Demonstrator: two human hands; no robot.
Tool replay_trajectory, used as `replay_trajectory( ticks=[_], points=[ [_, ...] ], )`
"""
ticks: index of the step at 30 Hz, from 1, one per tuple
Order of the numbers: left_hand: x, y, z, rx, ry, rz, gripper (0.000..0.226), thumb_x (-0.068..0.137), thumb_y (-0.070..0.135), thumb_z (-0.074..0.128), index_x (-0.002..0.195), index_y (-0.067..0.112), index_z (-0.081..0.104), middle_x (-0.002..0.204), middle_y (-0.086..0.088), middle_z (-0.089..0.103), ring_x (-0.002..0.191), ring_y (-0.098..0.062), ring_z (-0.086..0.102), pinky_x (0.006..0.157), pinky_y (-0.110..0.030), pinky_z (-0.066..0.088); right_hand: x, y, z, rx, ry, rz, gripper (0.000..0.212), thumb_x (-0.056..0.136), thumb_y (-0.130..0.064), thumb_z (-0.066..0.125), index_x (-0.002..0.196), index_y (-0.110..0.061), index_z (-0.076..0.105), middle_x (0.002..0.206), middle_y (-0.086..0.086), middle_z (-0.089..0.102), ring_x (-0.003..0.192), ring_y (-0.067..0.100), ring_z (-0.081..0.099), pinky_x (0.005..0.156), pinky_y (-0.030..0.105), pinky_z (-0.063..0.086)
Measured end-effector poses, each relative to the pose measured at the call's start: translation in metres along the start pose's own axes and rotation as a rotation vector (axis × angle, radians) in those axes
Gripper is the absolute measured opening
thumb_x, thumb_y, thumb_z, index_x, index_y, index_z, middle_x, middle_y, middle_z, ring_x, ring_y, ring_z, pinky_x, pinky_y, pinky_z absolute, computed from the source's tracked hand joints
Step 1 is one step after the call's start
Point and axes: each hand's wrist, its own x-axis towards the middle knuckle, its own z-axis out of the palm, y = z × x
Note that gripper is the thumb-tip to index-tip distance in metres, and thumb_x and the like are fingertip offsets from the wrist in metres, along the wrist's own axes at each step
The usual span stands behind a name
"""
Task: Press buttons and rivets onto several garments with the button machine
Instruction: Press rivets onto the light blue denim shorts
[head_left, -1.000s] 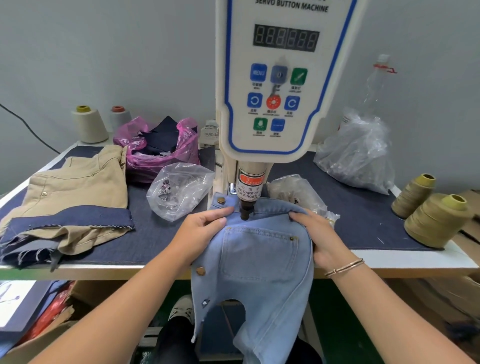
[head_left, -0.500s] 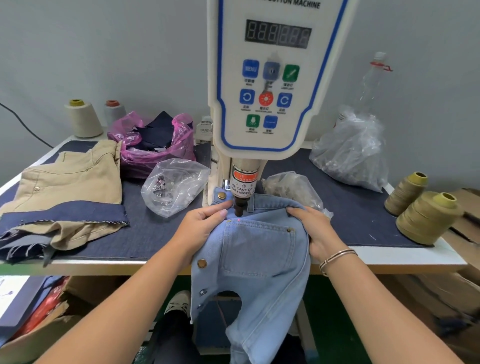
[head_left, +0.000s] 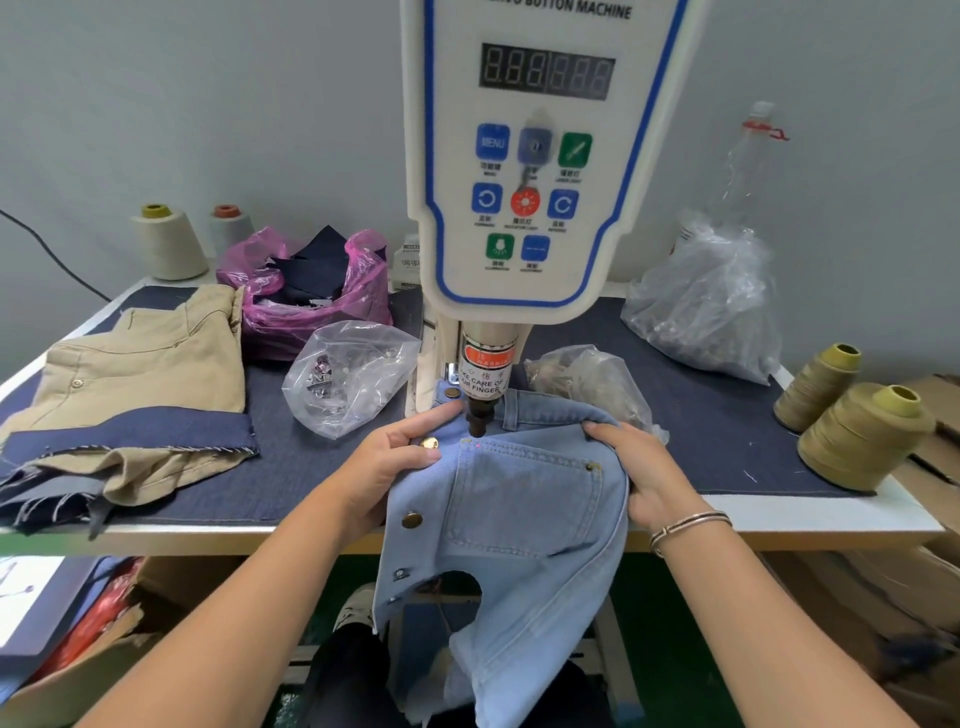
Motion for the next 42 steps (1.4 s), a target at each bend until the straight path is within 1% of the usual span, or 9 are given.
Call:
replay_trajectory(
  ticks=[5, 9, 12, 14, 16, 19, 24, 30, 42],
  points=[
    [-0.0013, 0.0021, -0.0051, -0.071, -0.064, -0.019, 0.050, 0.074, 0.006, 0.065, 0.106, 0.043, 0.072, 0.125, 0.016, 0.064, 0.114, -0.019, 0.063, 0.078, -0.025, 0.055, -0.0004, 0.0014, 0.0006, 0.005, 0.008, -0.014, 0.022, 0.088, -0.012, 0.065, 0.109, -0.007, 0.065, 0.099, 0.020, 0.071, 0.090, 0.032, 0.069, 0.066, 0.037, 0.058],
    [0.0002, -0.0003, -0.0068, -0.076, -0.071, -0.009, 0.052, 0.073, 0.005, 0.065, 0.108, 0.043, 0.072, 0.131, 0.012, 0.060, 0.116, -0.019, 0.062, 0.079, -0.026, 0.055, -0.0007, 0.0024, 0.0000, 0.007, 0.009, -0.031, 0.021, 0.088, -0.011, 0.065, 0.108, -0.006, 0.066, 0.100, 0.020, 0.071, 0.092, 0.032, 0.068, 0.074, 0.040, 0.058],
    [0.0009, -0.0012, -0.0084, -0.073, -0.078, -0.011, 0.057, 0.067, 0.009, 0.073, 0.114, 0.041, 0.069, 0.126, -0.001, 0.053, 0.114, -0.025, 0.052, 0.098, -0.036, 0.048, -0.0007, 0.0028, -0.0007, 0.006, 0.006, -0.035, 0.021, 0.088, -0.010, 0.065, 0.108, -0.006, 0.066, 0.099, 0.020, 0.071, 0.093, 0.033, 0.068, 0.076, 0.041, 0.058],
    [0.0012, -0.0020, -0.0087, -0.093, -0.088, -0.007, 0.057, 0.068, 0.008, 0.072, 0.116, 0.039, 0.069, 0.129, -0.001, 0.051, 0.115, -0.027, 0.051, 0.105, -0.042, 0.041, -0.0002, 0.0028, -0.0007, 0.008, 0.001, -0.031, 0.021, 0.088, -0.010, 0.065, 0.108, -0.006, 0.067, 0.098, 0.019, 0.072, 0.091, 0.032, 0.069, 0.072, 0.039, 0.058],
    [0.0022, -0.0016, -0.0076, -0.117, -0.092, 0.003, 0.052, 0.073, 0.004, 0.066, 0.111, 0.039, 0.072, 0.133, 0.003, 0.059, 0.116, -0.023, 0.061, 0.089, -0.033, 0.054, 0.0003, 0.0022, -0.0005, 0.010, 0.003, -0.023, 0.022, 0.088, -0.011, 0.065, 0.109, -0.006, 0.067, 0.097, 0.019, 0.072, 0.090, 0.032, 0.069, 0.069, 0.038, 0.057],
    [0.0012, -0.0014, -0.0053, -0.127, -0.081, 0.011, 0.050, 0.075, 0.004, 0.063, 0.110, 0.037, 0.072, 0.130, 0.004, 0.062, 0.113, -0.022, 0.064, 0.078, -0.026, 0.056, 0.0010, 0.0023, -0.0009, 0.022, -0.004, -0.014, 0.021, 0.088, -0.011, 0.064, 0.109, -0.007, 0.066, 0.097, 0.019, 0.072, 0.089, 0.031, 0.069, 0.066, 0.037, 0.057],
    [0.0017, -0.0017, -0.0057, -0.146, -0.090, 0.017, 0.052, 0.075, 0.005, 0.065, 0.118, 0.035, 0.069, 0.134, 0.001, 0.060, 0.116, -0.025, 0.062, 0.079, -0.028, 0.055, 0.0001, 0.0011, 0.0000, 0.050, -0.001, 0.004, 0.018, 0.087, -0.010, 0.065, 0.105, -0.007, 0.067, 0.094, 0.019, 0.072, 0.081, 0.029, 0.070, 0.062, 0.037, 0.058],
    [0.0023, -0.0026, -0.0076, -0.176, -0.107, 0.020, 0.050, 0.081, 0.000, 0.058, 0.118, 0.032, 0.069, 0.132, -0.001, 0.062, 0.113, -0.024, 0.064, 0.079, -0.029, 0.056, 0.0004, 0.0007, 0.0005, 0.051, 0.002, 0.008, 0.022, 0.087, -0.009, 0.065, 0.109, -0.006, 0.065, 0.096, 0.019, 0.071, 0.084, 0.030, 0.070, 0.068, 0.039, 0.058],
    [0.0025, -0.0046, -0.0098, -0.161, -0.074, 0.016, 0.052, 0.075, 0.003, 0.062, 0.119, 0.031, 0.069, 0.135, 0.002, 0.059, 0.120, -0.025, 0.058, 0.084, -0.032, 0.056, 0.0044, 0.0023, -0.0014, 0.034, -0.010, -0.001, 0.020, 0.087, -0.009, 0.065, 0.107, -0.006, 0.066, 0.095, 0.019, 0.072, 0.084, 0.031, 0.070, 0.069, 0.040, 0.058]
  ],
)
